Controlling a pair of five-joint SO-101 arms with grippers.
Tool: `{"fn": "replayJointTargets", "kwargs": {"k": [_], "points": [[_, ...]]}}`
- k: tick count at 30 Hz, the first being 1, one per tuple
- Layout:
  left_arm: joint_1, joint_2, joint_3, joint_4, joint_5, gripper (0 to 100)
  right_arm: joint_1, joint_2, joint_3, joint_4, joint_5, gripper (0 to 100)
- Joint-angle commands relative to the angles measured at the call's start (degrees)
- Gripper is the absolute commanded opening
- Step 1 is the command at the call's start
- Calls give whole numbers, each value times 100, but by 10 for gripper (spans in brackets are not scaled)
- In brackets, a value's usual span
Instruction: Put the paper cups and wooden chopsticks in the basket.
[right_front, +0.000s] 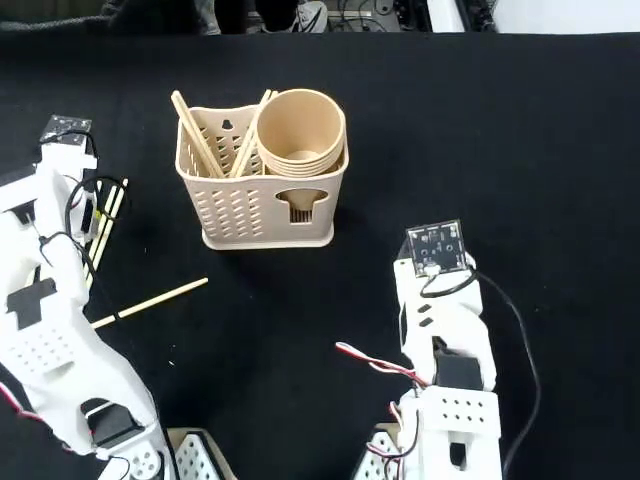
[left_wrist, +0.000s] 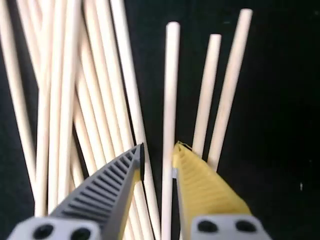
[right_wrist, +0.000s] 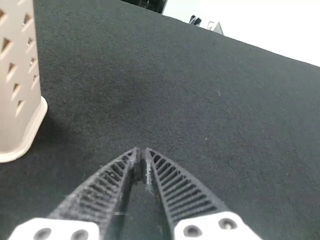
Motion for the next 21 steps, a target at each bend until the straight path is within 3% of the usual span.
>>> {"fn": "replayJointTargets", "kwargs": {"k": [1,16,21], "points": [[127,9,-48,580,-378,20,-70,-57,-4,18,53,13],[154,26,-567,1169,-369,29,-70,-57,-4,18,53,13],[136,0,-927,1213,114,29,-70,-57,-4,18,53,13]]}}
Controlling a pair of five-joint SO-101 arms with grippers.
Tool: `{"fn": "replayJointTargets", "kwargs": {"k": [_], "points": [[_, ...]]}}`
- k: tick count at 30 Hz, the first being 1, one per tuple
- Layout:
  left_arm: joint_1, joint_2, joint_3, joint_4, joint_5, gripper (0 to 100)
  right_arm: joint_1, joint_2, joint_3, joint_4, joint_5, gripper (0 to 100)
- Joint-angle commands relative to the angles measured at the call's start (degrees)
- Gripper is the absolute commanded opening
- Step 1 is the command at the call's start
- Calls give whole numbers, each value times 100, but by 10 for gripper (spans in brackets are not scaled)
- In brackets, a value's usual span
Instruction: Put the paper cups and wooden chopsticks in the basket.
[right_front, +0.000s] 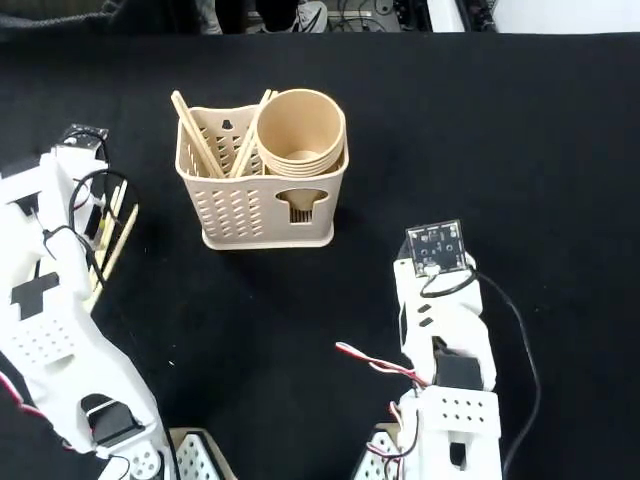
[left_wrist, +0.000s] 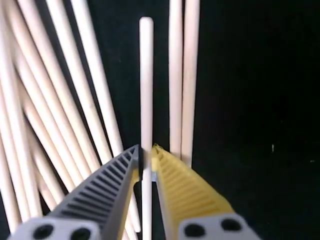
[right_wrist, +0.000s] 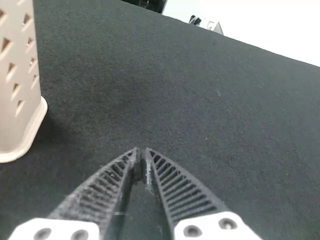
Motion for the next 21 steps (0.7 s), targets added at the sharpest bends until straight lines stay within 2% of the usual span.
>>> {"fn": "replayJointTargets", "kwargs": {"k": [1,13,17,21], "points": [[22,-70,-549,88,475,29,-70,-57,-4,18,53,13],[66,26,-1877,-141,1407,29,-70,-57,-4,18,53,13],[251,290,-1815,-580,1451,29,-70,-57,-4,18,53,13],[400,721,-1868,-615,1451,29,-70,-57,-4,18,53,13]]}}
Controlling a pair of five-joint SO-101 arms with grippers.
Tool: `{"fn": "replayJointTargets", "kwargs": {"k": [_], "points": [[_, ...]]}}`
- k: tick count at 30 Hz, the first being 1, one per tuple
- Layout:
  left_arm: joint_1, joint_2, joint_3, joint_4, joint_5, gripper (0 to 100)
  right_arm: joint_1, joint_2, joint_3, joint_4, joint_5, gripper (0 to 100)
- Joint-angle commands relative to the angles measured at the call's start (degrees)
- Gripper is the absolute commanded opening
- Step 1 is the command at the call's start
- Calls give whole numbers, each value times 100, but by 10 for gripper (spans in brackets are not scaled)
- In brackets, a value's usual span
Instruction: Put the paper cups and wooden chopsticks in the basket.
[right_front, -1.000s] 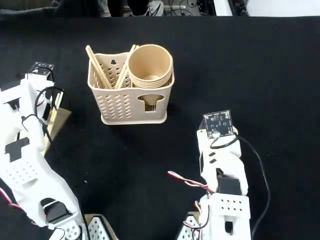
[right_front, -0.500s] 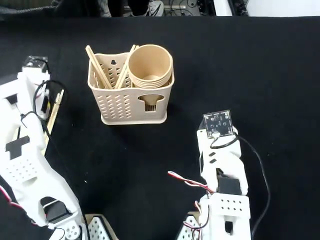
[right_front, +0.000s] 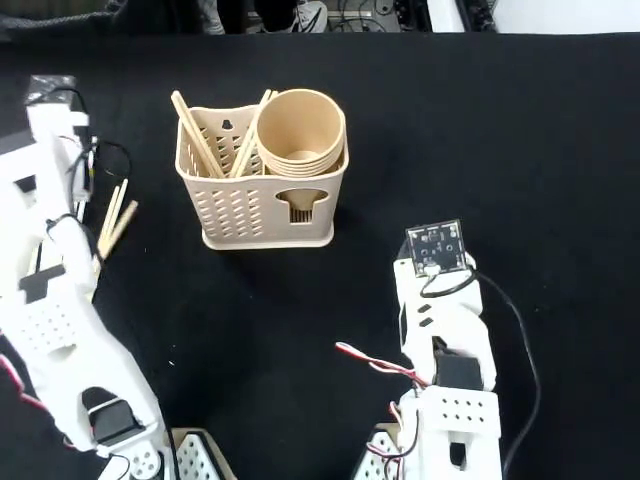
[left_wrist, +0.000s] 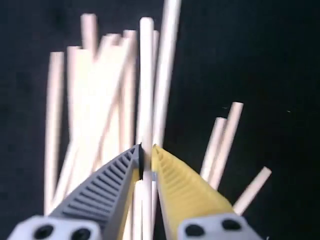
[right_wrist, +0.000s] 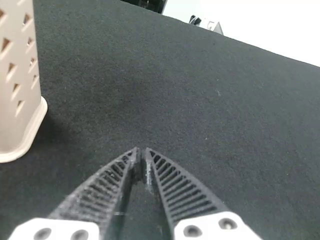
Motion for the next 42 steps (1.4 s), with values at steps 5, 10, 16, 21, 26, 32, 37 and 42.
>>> {"fn": "replayJointTargets", "kwargs": {"k": [5,10,16,21,26,32,37,42], "points": [[154,651,-576,-299,97,29,-70,-57,-4,18,53,13],[40,914,-884,-264,97,29,-70,-57,-4,18,53,13],[75,642,-1402,519,97,29,-70,-57,-4,18,53,13],[31,774,-1631,316,79,29,-70,-57,-4,18,53,13],[-84,1424,-1684,-316,97,29,-70,-57,-4,18,53,13],[-224,2066,-2220,-422,105,29,-70,-57,-4,18,53,13],[-268,2356,-2378,-387,70,30,-70,-57,-4,18,53,13],[-233,2435,-2413,-97,62,30,-70,-57,-4,18,53,13]]}}
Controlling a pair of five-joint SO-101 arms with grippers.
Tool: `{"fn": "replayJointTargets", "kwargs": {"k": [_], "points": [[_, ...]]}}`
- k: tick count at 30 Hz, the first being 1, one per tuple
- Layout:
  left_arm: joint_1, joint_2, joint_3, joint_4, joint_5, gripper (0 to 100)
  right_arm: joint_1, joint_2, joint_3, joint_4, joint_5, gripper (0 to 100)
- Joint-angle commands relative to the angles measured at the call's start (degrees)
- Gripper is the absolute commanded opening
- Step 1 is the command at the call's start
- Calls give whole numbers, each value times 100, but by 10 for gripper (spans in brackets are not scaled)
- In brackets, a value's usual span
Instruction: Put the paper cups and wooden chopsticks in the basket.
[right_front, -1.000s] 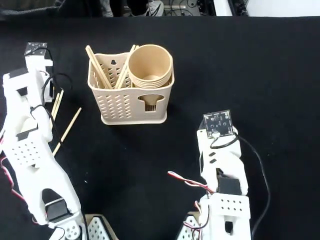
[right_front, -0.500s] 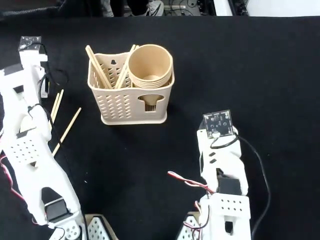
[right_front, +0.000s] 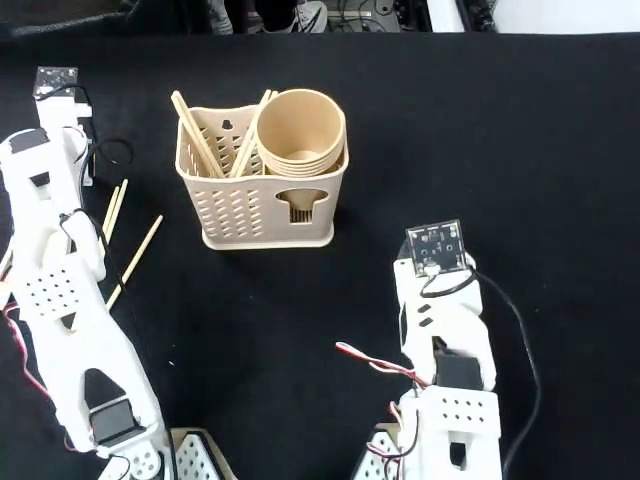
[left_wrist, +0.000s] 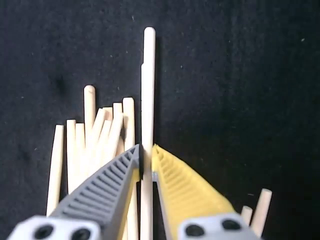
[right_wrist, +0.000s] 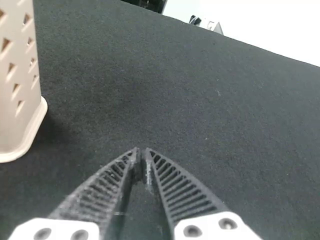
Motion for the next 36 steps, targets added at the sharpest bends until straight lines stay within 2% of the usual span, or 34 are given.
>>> {"fn": "replayJointTargets", "kwargs": {"k": [1,7,12,17,24,30,36], "points": [[-198,70,31,158,35,30,-70,-57,-4,18,53,13],[-268,668,84,-237,35,32,-70,-57,-4,18,53,13],[-303,1178,-286,9,44,145,-70,-57,-4,18,53,13],[-330,1530,-910,466,9,45,-70,-57,-4,18,53,13],[-242,1802,-1851,1451,0,29,-70,-57,-4,18,53,13],[-48,1811,-2721,2664,-9,29,-53,-57,-4,18,53,13],[75,1767,-4338,4035,-158,29,-53,-57,-4,18,53,13]]}}
